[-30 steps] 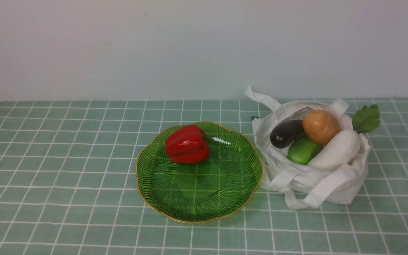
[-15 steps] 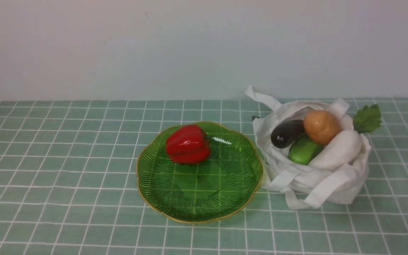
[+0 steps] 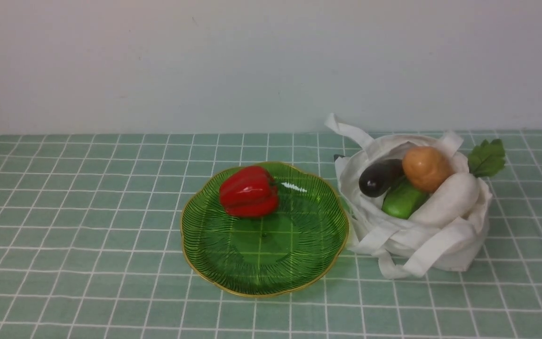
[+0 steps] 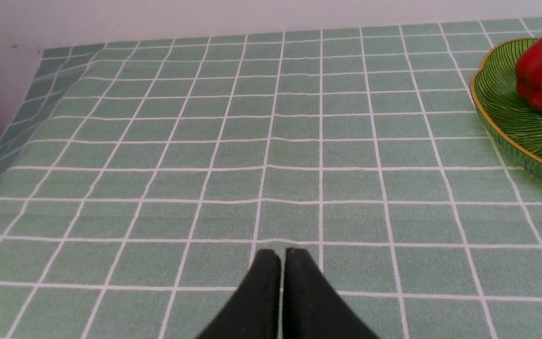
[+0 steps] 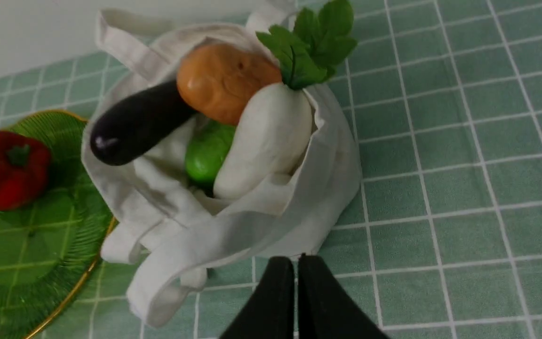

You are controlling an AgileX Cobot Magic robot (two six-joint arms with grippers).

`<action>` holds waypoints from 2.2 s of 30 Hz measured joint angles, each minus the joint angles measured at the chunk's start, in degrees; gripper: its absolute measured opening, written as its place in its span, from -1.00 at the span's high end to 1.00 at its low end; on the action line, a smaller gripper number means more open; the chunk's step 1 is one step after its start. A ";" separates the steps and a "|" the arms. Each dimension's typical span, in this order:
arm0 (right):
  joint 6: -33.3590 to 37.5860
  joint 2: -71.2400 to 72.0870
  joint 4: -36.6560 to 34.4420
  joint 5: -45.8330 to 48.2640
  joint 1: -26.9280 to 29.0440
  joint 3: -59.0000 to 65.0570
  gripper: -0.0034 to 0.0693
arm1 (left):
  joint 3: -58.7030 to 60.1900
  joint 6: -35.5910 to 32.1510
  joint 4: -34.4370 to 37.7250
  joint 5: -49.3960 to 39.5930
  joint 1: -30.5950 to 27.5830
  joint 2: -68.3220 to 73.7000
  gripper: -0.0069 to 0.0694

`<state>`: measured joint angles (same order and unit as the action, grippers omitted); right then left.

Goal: Take vegetables from cloth bag on blue coffee tablecloth place on plate.
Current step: 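Reach into the cloth bag and grasp a vegetable inside it with the right gripper, then take the vegetable out of the bag and place it on the plate with the right gripper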

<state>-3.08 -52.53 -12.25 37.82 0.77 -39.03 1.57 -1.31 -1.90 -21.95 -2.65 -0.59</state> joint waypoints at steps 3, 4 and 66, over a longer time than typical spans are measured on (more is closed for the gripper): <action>0.36 -8.64 0.57 -1.91 0.00 -4.25 0.64 | 0.00 0.00 0.00 0.00 0.00 0.00 0.84; 0.35 -9.17 0.64 -2.02 0.00 -4.58 0.62 | 0.00 0.00 0.00 0.00 0.00 0.00 0.84; 20.52 -27.52 -12.39 14.86 -7.85 -39.91 0.93 | 0.00 0.00 0.00 0.00 0.00 0.00 0.84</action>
<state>17.44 -80.06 -24.64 52.67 -7.08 -78.94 1.57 -1.31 -1.90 -21.95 -2.65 -0.59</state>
